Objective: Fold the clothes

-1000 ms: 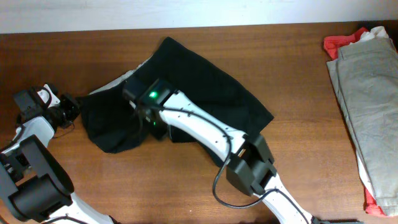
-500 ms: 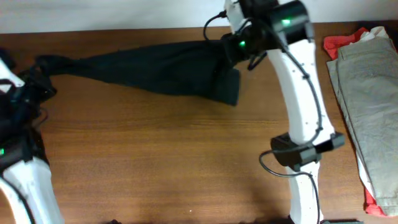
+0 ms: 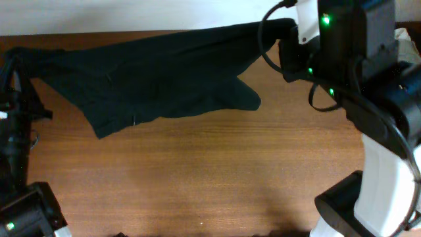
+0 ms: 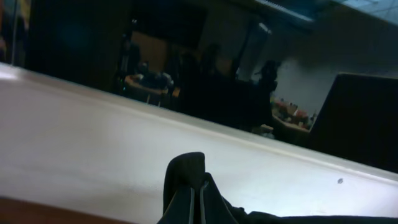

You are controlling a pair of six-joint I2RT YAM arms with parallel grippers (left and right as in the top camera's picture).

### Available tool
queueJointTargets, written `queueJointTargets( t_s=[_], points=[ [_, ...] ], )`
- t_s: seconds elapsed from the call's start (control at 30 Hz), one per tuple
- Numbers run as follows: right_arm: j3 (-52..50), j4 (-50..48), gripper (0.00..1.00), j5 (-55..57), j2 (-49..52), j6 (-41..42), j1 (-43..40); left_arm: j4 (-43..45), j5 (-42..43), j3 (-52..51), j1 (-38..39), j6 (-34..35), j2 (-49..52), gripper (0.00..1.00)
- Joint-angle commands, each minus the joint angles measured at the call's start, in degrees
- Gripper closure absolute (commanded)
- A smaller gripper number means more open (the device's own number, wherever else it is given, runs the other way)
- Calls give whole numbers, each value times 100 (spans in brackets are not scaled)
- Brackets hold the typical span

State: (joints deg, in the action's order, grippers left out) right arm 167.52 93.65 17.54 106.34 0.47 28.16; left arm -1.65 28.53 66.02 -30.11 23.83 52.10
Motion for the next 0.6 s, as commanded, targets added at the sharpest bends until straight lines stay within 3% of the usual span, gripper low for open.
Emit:
queueJointTargets(
  t_s=[0.0, 0.17, 0.3, 0.47, 0.57],
  points=[
    [92, -114, 96, 1344, -341, 326, 227, 186, -129, 90, -103, 76, -236, 100],
    [92, -111, 96, 2382, -695, 564, 835, 503, 63, 90, 293, 144, -236, 100],
    [92, -59, 96, 2498, -918, 634, 1241, 599, 59, 90, 527, 142, -227, 100],
    [15, -175, 96, 1628, 136, 586, 125, 601, -175, 90, 527, 361, 1172, 100],
    [15, -1775, 96, 1261, 1086, 295, -831, 1438, -184, 90, 525, 857, 2490, 100]
  ],
)
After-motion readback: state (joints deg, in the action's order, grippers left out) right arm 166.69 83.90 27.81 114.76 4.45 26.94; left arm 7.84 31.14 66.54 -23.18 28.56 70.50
